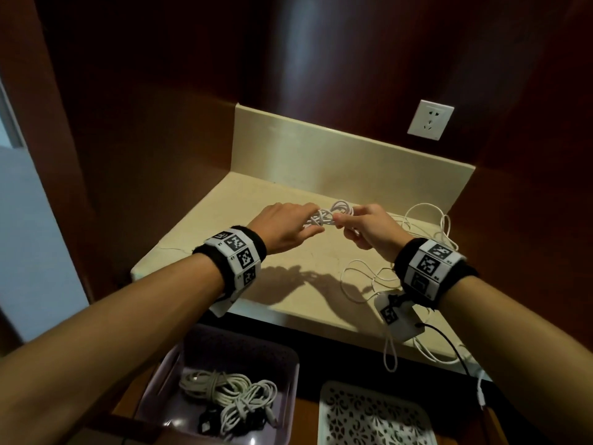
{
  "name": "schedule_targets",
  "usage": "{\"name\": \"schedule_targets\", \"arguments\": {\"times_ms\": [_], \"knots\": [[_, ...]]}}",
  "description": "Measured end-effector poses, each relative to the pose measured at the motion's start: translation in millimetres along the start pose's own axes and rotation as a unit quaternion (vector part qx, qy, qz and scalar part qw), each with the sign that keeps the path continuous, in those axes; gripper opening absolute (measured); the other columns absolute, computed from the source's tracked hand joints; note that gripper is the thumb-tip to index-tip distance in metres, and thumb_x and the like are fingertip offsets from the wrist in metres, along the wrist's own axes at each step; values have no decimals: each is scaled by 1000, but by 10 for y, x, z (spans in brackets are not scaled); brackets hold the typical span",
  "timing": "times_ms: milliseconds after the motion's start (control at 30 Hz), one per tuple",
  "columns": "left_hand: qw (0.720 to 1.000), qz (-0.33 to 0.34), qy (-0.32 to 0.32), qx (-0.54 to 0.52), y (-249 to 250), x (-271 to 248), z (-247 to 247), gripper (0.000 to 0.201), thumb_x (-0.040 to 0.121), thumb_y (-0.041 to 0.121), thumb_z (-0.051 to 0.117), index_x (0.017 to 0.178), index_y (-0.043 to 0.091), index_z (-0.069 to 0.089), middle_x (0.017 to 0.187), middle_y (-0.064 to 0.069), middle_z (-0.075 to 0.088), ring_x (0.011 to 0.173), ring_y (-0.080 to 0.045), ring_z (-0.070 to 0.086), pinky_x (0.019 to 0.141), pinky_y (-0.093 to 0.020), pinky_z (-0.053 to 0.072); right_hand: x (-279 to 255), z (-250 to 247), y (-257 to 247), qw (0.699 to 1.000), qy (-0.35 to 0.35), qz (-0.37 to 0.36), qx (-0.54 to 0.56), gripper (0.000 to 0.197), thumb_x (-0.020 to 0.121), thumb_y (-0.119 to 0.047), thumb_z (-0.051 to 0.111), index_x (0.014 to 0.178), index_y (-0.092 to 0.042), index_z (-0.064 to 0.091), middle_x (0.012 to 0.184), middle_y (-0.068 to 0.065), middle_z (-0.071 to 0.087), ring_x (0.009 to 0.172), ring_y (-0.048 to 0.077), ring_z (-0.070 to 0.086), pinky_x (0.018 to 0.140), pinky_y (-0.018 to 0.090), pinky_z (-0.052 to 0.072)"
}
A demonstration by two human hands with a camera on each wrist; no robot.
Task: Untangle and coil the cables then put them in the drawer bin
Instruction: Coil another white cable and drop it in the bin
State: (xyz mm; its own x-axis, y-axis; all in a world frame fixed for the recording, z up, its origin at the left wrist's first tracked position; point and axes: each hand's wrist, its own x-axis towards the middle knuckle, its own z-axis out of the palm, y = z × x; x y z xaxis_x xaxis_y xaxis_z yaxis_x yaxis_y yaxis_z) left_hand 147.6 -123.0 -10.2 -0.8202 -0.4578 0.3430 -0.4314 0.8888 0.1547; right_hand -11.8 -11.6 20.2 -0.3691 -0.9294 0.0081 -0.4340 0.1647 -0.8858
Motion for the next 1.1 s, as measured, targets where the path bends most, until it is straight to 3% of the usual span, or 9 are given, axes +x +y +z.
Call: {"name": "schedule_targets", "arguments": {"times_ms": [133, 300, 467, 633, 733, 833, 967, 1033, 1100], "knots": [[1000, -28, -2, -10, 23, 5, 15, 40, 100, 47, 37, 117, 16, 55, 101, -11, 66, 84, -30, 56, 66, -35, 34, 1, 51, 70, 999, 0, -21, 43, 22, 98, -21, 57, 81, -8, 62, 56, 3, 48, 43, 10, 32, 41, 20, 21], [979, -66, 22, -191, 21, 12, 48, 31, 99, 41, 45, 97, 16, 62, 82, -4, 63, 75, -24, 54, 63, -34, 36, -6, 95, 123, 993, -18, -49, 105, 20, 98, -13, 54, 107, 3, 60, 61, 11, 57, 41, 12, 31, 40, 21, 20], [936, -87, 32, -339, 54, 24, 40, 23, 97, 35, 49, 79, 26, 59, 68, 0, 60, 58, -15, 48, 56, -29, 37, -12, 152, 101, 978, -38, -64, 193, 36, 95, -10, 58, 130, -9, 51, 77, 19, 66, 42, 14, 29, 42, 22, 19], [884, -93, -18, -457, -2, 23, 1, 25, 96, 25, 54, 85, 4, 65, 63, -4, 54, 47, -9, 39, 49, -22, 32, -5, 99, 87, 981, -46, -30, 185, 64, 90, -5, 62, 142, -32, 38, 80, 14, 67, 51, 15, 37, 45, 23, 28], [872, -89, -47, -479, -22, -1, -60, 31, 97, 25, 52, 89, -1, 65, 61, -5, 53, 42, -9, 36, 41, -21, 27, -1, 73, 75, 982, -63, -31, 177, 55, 85, -10, 66, 135, -25, 49, 78, 14, 64, 52, 14, 37, 44, 22, 29], [849, -79, -70, -518, -56, -10, -84, 34, 97, 27, 51, 82, 1, 66, 53, -3, 50, 43, -16, 34, 41, -20, 24, 0, 69, 89, 987, -60, -34, 148, 36, 84, -19, 69, 118, -17, 58, 80, 15, 63, 51, 13, 37, 45, 21, 29], [830, -86, -110, -540, -60, -11, -91, 39, 97, 32, 48, 77, 4, 67, 50, -5, 47, 44, -17, 29, 41, -21, 20, 32, 90, 129, 990, -33, -52, 125, 20, 89, -17, 67, 106, -5, 64, 71, 13, 60, 47, 13, 36, 44, 22, 24], [835, -99, -121, -528, -27, -10, -96, 42, 98, 36, 46, 81, 4, 68, 54, -8, 48, 43, -18, 30, 42, -23, 20, 49, 114, 144, 993, -11, -62, 104, 19, 90, -21, 66, 98, -4, 67, 64, 12, 56, 45, 14, 33, 43, 21, 21], [860, -112, -116, -484, 20, 5, -101, 42, 97, 37, 49, 87, 2, 70, 59, -10, 54, 41, -15, 35, 42, -23, 24, 58, 124, 154, 994, 12, -64, 87, 20, 91, -26, 66, 92, -6, 70, 58, 10, 54, 46, 14, 33, 42, 21, 22]]}}
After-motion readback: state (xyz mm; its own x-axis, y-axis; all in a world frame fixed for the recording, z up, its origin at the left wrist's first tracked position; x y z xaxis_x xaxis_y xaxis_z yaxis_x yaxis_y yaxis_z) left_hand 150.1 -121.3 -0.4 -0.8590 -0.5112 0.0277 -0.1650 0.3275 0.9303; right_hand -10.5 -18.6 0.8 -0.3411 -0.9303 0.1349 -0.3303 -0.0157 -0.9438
